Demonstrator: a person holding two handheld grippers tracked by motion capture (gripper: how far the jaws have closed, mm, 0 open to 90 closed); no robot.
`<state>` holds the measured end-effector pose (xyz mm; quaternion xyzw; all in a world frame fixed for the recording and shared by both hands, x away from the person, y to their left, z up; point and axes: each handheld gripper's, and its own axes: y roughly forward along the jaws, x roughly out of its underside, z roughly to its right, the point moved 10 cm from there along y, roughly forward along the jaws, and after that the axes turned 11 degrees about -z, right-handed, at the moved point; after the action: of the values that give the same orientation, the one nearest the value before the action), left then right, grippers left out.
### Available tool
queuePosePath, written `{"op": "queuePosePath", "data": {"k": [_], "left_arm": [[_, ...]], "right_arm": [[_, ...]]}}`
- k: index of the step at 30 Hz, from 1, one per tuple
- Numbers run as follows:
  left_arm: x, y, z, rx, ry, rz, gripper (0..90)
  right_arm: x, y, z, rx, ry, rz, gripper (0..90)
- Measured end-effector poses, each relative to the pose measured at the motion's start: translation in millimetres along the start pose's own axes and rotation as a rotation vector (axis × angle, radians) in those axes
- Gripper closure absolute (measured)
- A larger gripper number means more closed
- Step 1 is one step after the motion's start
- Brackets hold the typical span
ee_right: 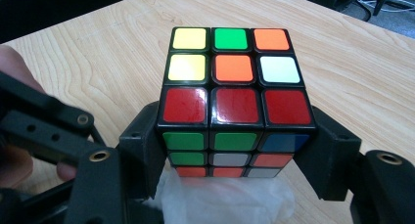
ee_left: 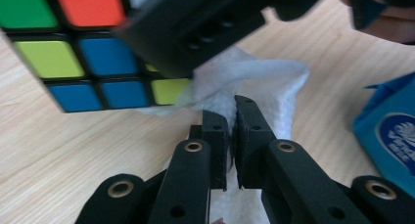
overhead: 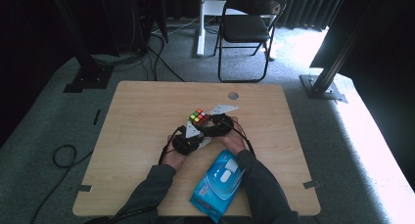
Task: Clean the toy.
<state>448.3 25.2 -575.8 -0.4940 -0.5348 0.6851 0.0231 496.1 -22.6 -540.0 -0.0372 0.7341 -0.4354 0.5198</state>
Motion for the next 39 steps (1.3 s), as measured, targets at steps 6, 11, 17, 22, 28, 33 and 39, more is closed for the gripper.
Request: {"op": "queuePosePath", "data": {"k": [6,11,17,22,28,33,39], "left_arm": [[5.5,-1.9,-15.6,-0.044,-0.045,-0.003,84.9],[10.5,-7.2,-33.3,-0.089,-0.116,0.010,85.0],[18.1,-11.1,-39.7,-0.094,-0.131,0.002,84.9],[20.6,-8.8,-37.4,-0.087,-0.128,-0.001,84.8],[20.9,-7.9,-35.8,-0.084,-0.120,-0.004,84.7],[21.5,-7.7,-35.6,-0.083,-0.116,-0.007,84.7],[22.3,-6.4,-33.8,-0.078,-0.113,-0.011,84.7]], "right_arm": [[1.2,-0.2,1.5,0.002,0.007,0.000,34.3],[1.9,-0.6,5.3,0.019,0.017,-0.002,34.2],[8.4,0.7,17.2,0.060,0.055,-0.029,34.2],[15.0,3.9,27.0,0.102,0.085,-0.062,34.2],[19.9,5.0,34.1,0.134,0.095,-0.089,34.2],[27.3,6.5,40.3,0.144,0.112,-0.115,34.2],[29.7,8.8,40.9,0.156,0.097,-0.134,34.2]]}}
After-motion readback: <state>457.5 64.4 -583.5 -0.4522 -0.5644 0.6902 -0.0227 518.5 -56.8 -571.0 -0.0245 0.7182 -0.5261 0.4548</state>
